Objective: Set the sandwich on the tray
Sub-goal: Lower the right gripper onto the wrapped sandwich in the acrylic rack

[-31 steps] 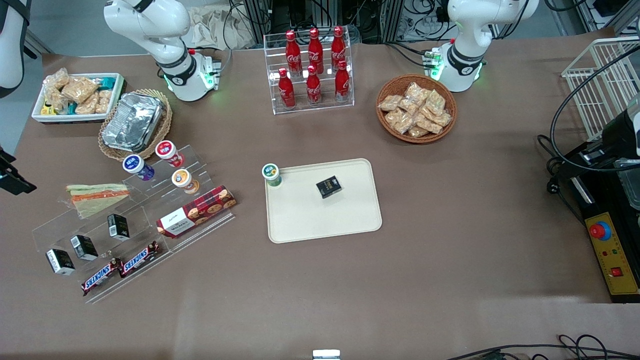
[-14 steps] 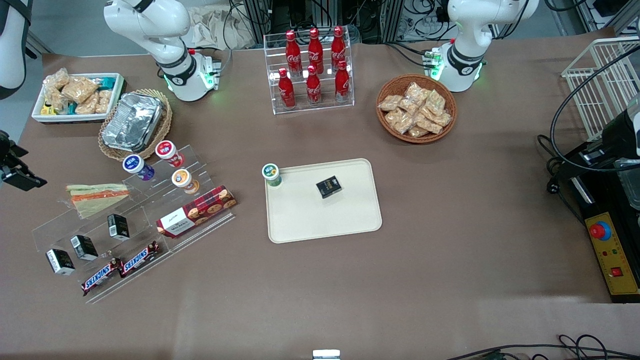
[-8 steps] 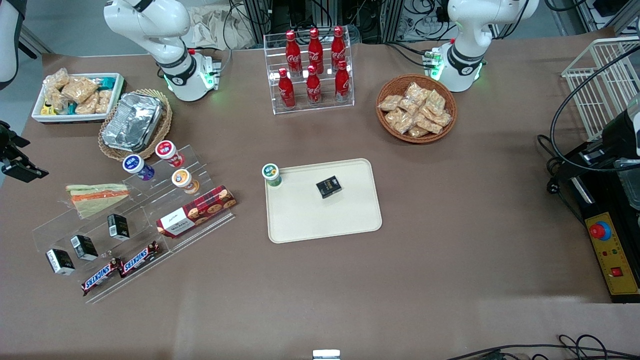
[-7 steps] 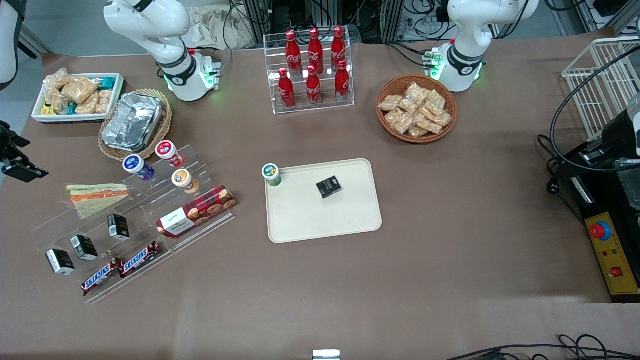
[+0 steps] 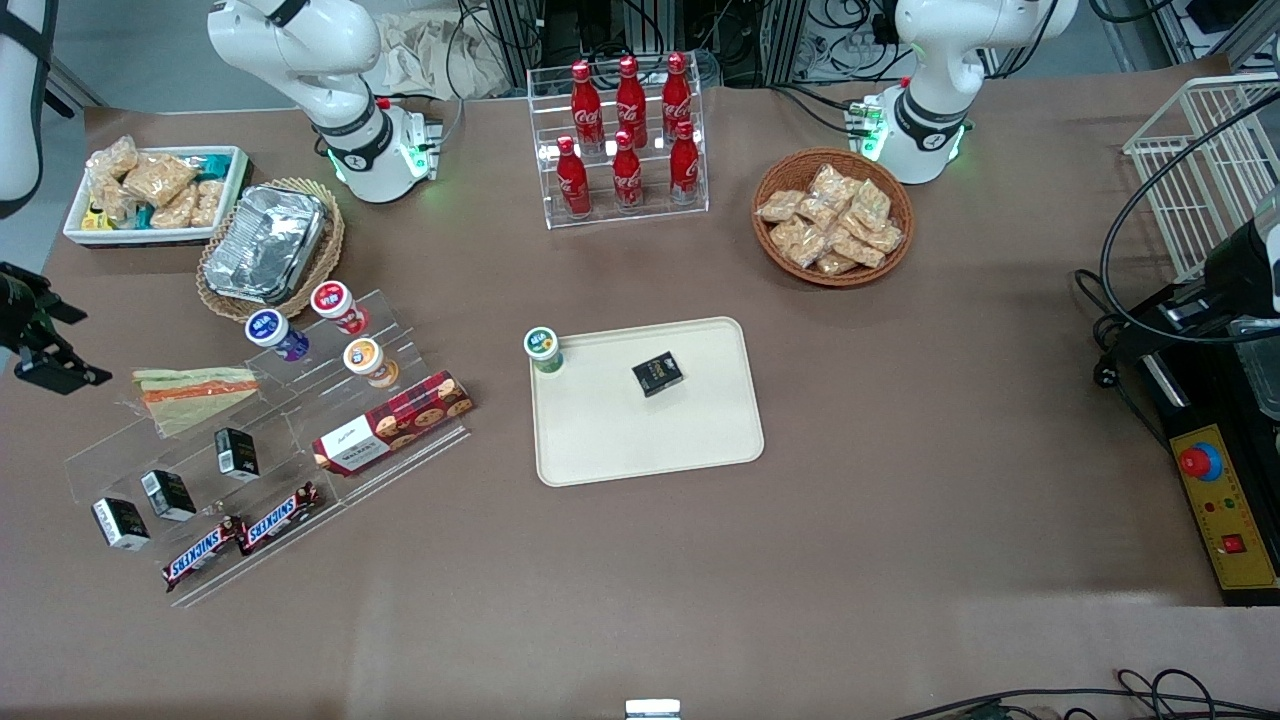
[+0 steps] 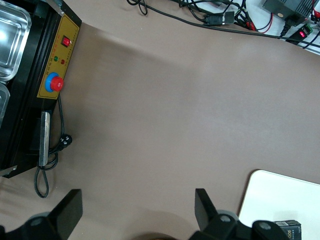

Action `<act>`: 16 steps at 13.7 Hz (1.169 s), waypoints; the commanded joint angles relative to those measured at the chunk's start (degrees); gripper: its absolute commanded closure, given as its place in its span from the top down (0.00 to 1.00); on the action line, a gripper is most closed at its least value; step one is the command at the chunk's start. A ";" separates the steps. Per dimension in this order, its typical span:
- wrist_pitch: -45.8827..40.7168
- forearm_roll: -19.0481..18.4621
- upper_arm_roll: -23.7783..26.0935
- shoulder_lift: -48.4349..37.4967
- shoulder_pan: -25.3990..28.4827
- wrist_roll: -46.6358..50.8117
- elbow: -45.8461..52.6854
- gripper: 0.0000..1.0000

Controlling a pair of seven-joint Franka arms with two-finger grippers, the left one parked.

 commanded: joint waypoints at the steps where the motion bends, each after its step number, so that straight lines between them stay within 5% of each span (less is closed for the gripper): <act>1: 4.59 1.55 -0.15 -0.31 -0.38 2.01 -3.00 0.98; 16: 26.03 1.55 -0.42 0.92 -3.28 2.18 -19.43 0.97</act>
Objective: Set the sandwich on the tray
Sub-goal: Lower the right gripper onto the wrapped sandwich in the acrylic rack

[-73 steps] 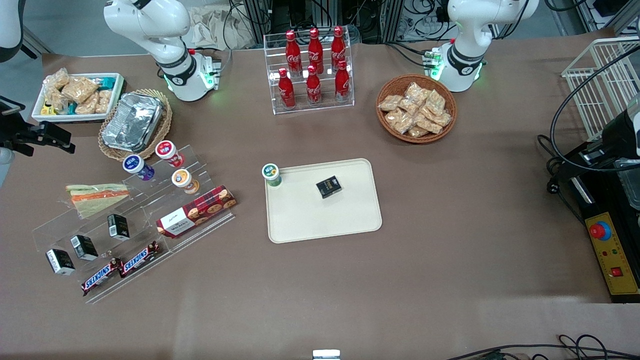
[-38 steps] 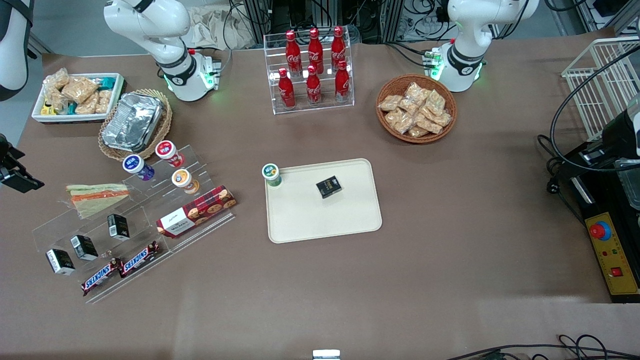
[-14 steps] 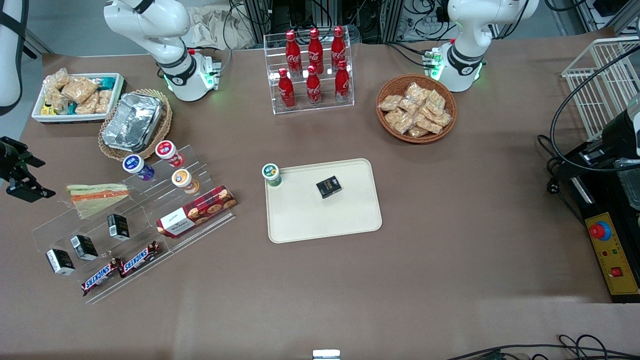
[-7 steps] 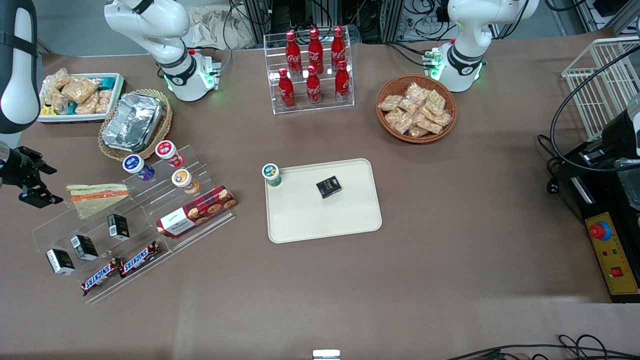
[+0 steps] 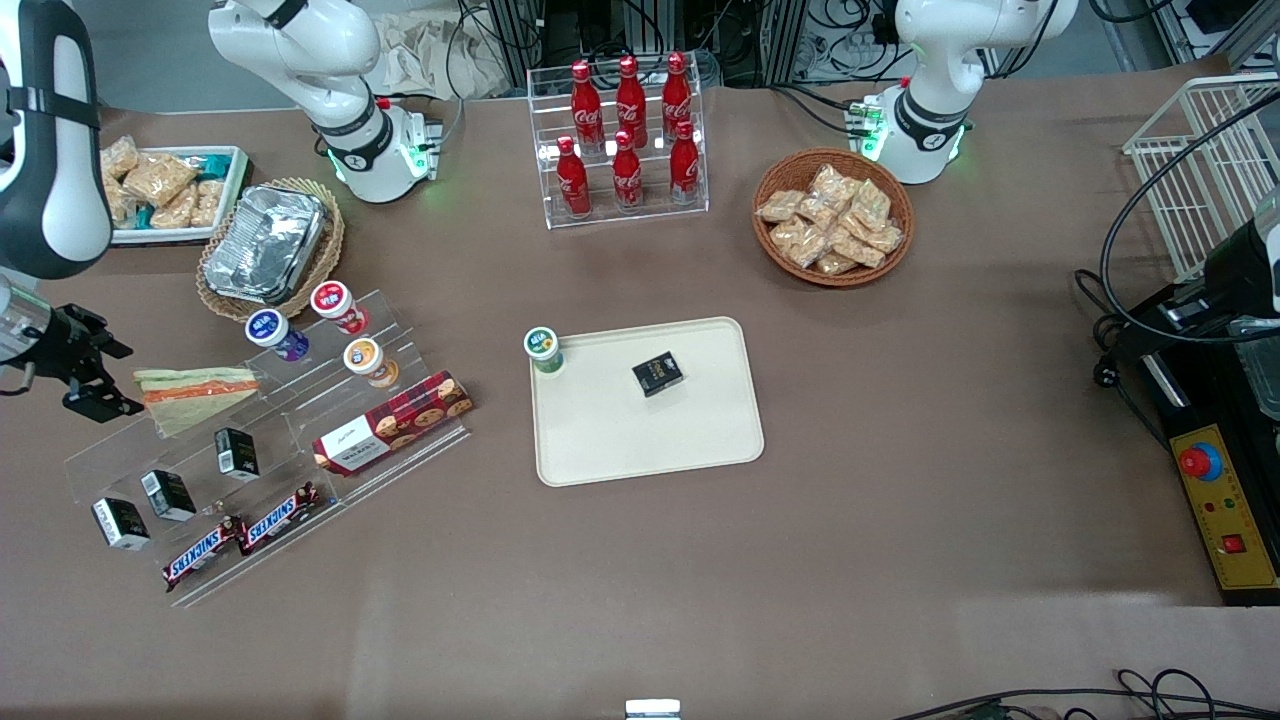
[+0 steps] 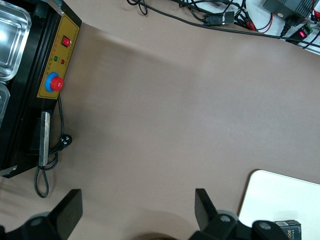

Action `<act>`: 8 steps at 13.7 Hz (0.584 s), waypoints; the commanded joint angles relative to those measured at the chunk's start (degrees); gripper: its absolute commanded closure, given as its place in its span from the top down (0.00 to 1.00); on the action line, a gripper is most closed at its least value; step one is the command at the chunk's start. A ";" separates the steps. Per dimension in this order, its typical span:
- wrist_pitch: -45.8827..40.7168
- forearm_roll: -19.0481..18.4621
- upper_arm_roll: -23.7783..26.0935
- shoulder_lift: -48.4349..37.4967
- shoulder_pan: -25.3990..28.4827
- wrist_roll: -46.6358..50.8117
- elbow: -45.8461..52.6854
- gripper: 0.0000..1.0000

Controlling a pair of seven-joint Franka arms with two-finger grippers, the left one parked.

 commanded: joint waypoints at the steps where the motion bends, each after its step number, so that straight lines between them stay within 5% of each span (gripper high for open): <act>1: 5.58 1.12 0.13 -0.14 -0.17 0.42 -4.03 0.97; 8: 9.01 1.20 0.21 2.05 -0.09 0.42 -5.44 0.97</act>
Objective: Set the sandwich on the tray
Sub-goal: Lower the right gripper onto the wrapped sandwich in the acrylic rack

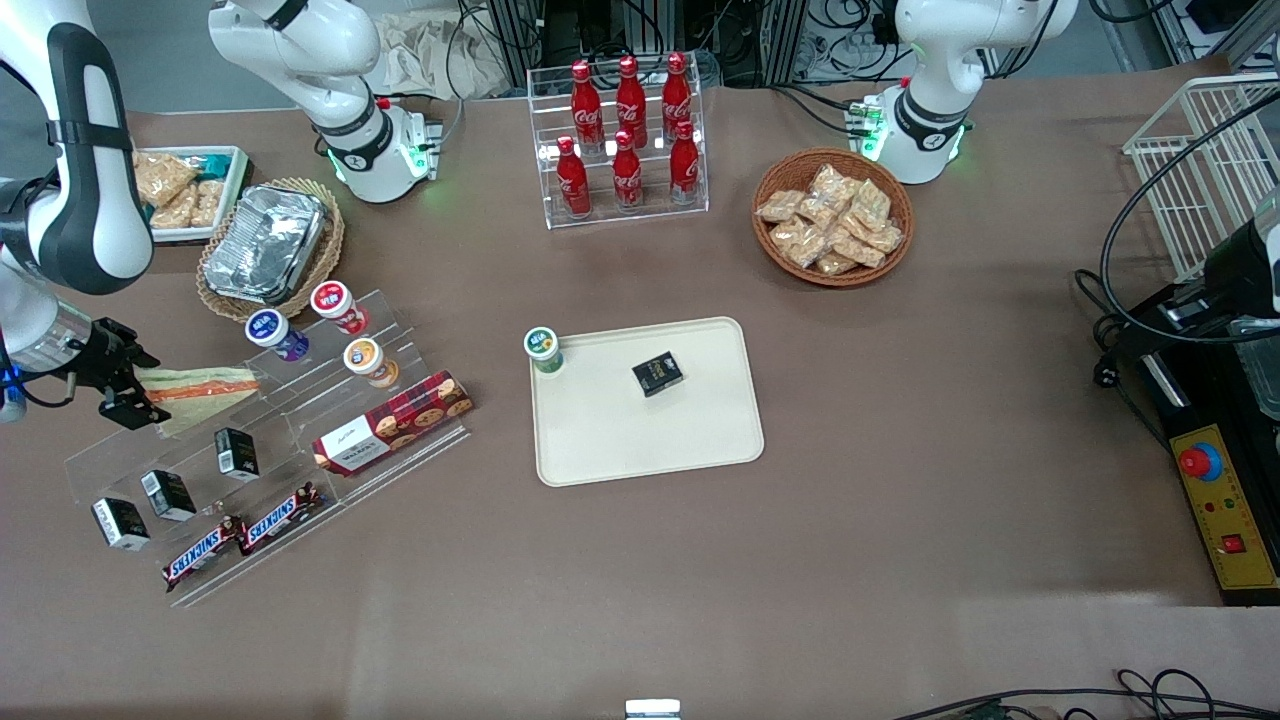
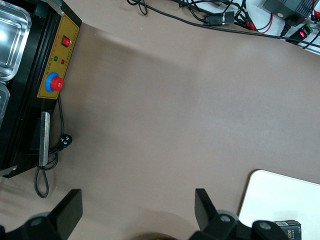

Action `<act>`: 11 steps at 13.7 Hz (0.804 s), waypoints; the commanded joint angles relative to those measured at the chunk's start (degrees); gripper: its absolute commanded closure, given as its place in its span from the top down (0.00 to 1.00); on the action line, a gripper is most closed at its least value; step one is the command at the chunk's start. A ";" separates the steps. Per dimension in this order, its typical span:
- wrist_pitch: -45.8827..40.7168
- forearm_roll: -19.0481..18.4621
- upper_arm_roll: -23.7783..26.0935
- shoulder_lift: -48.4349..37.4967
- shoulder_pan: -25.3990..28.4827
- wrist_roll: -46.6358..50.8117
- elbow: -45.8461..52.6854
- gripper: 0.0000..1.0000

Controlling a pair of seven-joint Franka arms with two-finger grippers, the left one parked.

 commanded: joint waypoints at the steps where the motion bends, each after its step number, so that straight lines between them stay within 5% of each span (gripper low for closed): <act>1: 3.95 1.19 0.17 0.62 -0.09 0.39 -2.11 0.97; 5: 6.33 1.19 0.26 1.23 -0.09 0.39 -3.70 0.92; 7: 6.33 1.19 0.17 1.32 0.00 -0.22 -3.61 0.80; 9: 6.24 1.10 0.17 1.32 0.35 -0.58 -3.61 0.56; 11: 5.72 1.10 0.26 0.63 0.44 -3.20 -3.52 0.03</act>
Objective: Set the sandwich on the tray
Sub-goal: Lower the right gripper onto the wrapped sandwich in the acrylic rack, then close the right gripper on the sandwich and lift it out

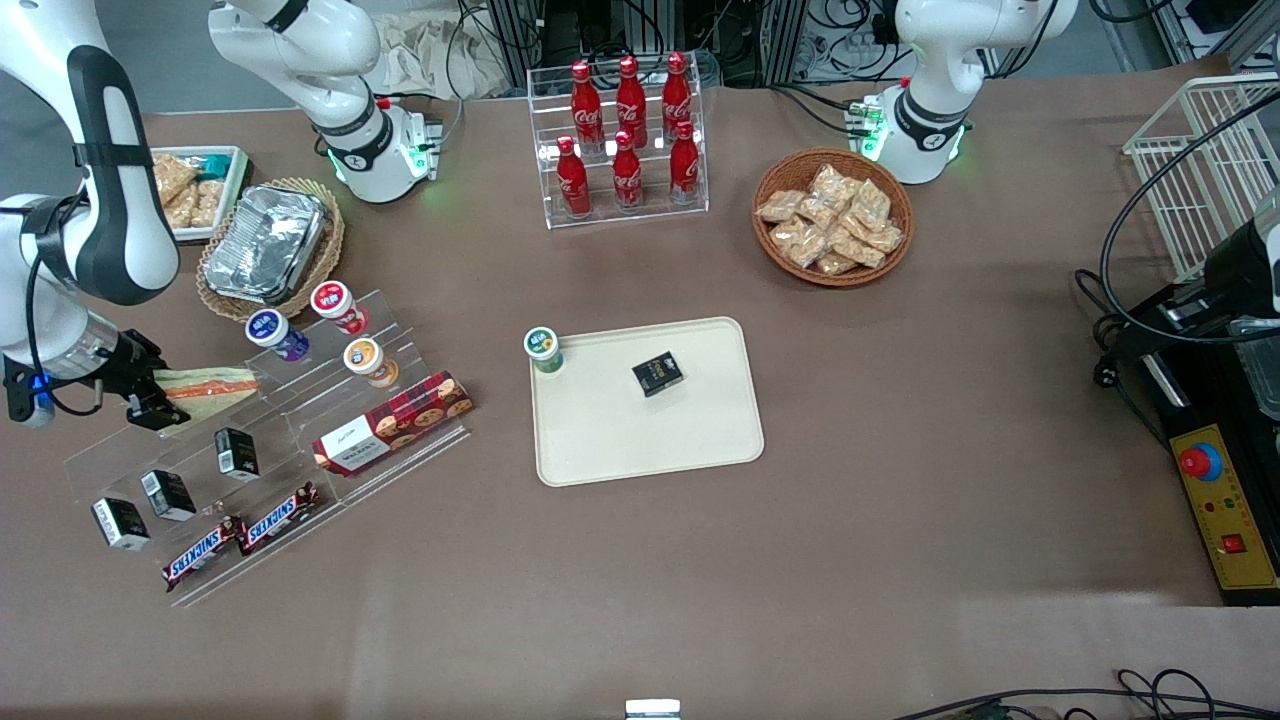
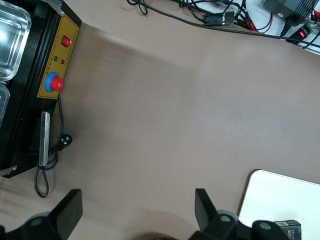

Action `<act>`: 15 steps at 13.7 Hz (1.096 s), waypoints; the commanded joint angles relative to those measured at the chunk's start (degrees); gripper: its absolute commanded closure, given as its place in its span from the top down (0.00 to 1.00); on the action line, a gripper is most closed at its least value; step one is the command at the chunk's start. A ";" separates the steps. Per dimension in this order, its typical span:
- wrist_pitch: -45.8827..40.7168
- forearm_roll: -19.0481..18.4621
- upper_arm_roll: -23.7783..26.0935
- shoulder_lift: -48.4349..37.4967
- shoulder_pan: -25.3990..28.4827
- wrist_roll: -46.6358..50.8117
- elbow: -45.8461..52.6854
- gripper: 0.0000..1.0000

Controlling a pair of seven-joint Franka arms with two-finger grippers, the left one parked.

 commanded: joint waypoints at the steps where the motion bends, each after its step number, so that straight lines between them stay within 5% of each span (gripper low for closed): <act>1: 0.16 1.09 0.16 -1.39 0.37 -2.67 -0.35 0.00; 7: -0.98 1.09 0.33 -4.11 0.46 -6.42 3.86 0.00; 15: -1.07 -4.71 3.06 -8.86 2.74 -12.51 7.48 0.00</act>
